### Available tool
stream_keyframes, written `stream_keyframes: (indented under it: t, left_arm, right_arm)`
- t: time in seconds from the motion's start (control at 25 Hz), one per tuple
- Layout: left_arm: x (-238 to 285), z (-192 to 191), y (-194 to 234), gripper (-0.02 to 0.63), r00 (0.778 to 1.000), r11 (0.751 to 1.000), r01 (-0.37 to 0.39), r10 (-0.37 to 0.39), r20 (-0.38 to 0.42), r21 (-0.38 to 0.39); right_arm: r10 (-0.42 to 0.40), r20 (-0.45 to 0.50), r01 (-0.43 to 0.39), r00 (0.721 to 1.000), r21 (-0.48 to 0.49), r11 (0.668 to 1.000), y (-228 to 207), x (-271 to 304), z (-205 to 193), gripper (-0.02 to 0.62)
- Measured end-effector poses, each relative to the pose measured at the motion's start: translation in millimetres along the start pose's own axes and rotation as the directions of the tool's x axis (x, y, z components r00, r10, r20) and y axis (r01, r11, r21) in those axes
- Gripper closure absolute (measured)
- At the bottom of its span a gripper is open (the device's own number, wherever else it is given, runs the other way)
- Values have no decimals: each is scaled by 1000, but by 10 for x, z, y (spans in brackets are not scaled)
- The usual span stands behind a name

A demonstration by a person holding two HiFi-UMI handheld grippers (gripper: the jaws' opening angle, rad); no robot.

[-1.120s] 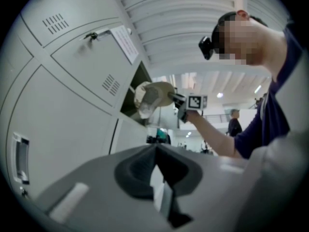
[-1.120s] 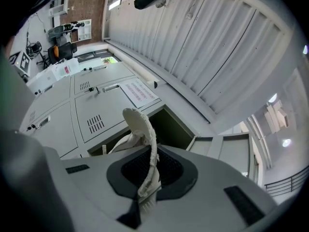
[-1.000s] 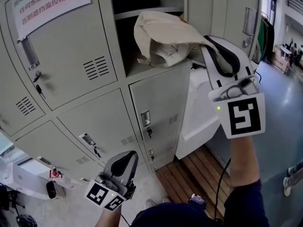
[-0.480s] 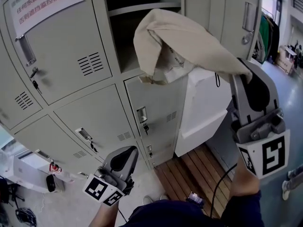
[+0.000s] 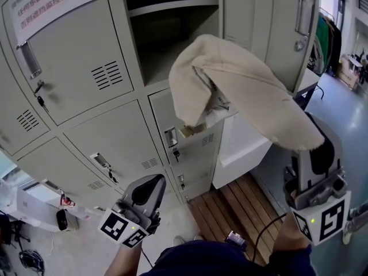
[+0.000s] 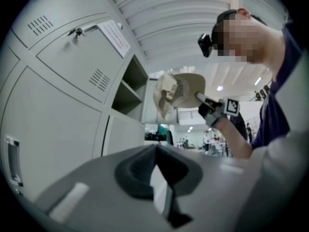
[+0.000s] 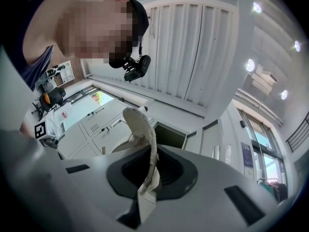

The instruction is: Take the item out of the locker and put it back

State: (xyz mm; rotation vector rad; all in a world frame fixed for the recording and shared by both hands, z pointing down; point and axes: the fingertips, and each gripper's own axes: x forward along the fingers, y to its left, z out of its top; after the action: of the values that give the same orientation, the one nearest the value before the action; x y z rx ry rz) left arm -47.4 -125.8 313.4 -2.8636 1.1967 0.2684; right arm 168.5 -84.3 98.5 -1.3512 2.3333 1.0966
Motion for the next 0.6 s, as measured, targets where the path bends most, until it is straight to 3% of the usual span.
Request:
stream_keyframes:
  t: [0.36,0.6]
  left_arm:
    - [-50,62,81,603,1000,1000,-3,3,17,3]
    - [-137,86,190,603,999,1000,-19,19,26,3]
  right_arm:
    - [-4,1,4,1000,63,998,118,-168,10,575]
    - [-12,-46,18,999,136,991,265,-326,-221,575]
